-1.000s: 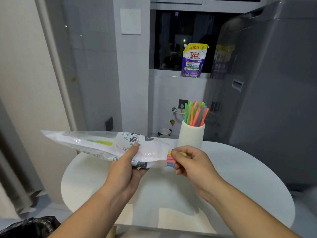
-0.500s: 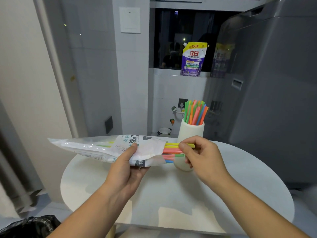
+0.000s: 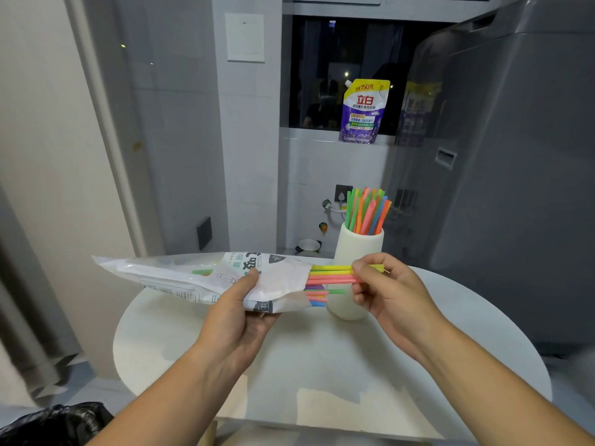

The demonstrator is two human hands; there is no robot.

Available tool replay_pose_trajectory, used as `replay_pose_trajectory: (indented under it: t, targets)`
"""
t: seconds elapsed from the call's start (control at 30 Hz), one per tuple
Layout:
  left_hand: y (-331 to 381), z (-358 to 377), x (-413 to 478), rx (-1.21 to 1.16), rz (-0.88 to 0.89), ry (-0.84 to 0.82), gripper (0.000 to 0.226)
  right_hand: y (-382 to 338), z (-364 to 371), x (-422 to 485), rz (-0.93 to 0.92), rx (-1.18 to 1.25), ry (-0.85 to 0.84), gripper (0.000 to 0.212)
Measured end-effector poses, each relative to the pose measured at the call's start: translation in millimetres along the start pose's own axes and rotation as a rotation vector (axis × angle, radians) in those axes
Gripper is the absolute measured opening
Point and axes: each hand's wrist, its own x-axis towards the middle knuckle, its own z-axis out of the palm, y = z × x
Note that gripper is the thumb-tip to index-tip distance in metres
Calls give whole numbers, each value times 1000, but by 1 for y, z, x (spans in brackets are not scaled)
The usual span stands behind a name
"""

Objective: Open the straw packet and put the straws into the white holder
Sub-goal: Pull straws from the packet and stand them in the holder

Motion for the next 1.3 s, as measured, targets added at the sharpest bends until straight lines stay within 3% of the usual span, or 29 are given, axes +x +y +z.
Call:
replay_pose_trajectory:
  t: [0.3,0.43,0.67,0.77,0.9,1.17,1.3]
  targets:
    - [0,1,-2,-13,-6,-14,23,19,16,-4,163,246,-6,41]
    - [0,3,-3,-8,-3,-17,19,26,20,-3,217,311,-19,38]
    - [-1,5,-6,-10,-17,-26,19,18,20,4,188,377,139,14]
    - [-2,8,-7,-15,-31,-27,16,18,21,4,166,445,189,15]
    - [-4,10,-9,-15,-40,-21,13,25,27,0,113,351,159,30]
    - [-3,10,-9,-45,-68,0,16,21,33,1,-63,-35,260,27]
    - [-2,11,-11,-83,-69,0,14,15,27,6,-126,-81,318,32]
